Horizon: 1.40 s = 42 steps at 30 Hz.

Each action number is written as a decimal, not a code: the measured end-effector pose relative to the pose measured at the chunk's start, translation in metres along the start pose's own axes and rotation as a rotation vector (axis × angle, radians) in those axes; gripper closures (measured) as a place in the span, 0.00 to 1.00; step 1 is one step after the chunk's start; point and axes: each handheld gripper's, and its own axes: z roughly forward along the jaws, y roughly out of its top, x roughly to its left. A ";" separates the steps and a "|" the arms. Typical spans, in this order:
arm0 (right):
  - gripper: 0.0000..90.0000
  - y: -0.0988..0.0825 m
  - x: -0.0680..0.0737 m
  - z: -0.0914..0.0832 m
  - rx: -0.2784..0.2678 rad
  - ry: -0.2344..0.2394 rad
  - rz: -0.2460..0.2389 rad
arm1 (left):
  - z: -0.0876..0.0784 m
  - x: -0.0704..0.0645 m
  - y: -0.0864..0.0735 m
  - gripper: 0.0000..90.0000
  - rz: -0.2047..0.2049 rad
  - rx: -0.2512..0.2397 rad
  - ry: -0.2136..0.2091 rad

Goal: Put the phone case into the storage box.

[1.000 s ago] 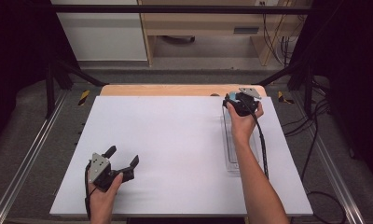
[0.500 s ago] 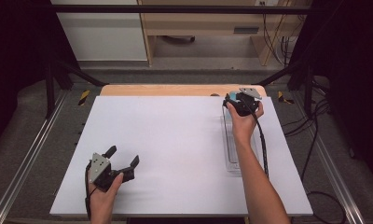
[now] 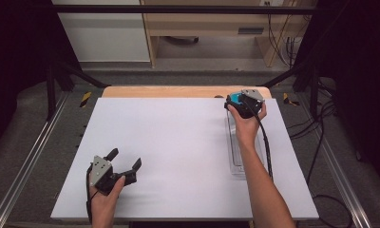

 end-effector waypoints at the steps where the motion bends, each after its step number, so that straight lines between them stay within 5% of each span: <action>1: 0.14 0.000 0.000 0.000 -0.004 0.005 0.006 | 0.000 0.000 0.000 0.05 -0.002 -0.001 0.001; 24: 0.13 0.012 0.009 -0.023 -0.029 0.064 -0.028 | 0.000 0.001 -0.001 0.04 -0.002 0.002 -0.002; 42: 0.11 0.026 0.002 -0.045 -0.039 0.111 -0.029 | 0.000 0.002 0.000 0.03 0.001 -0.001 -0.005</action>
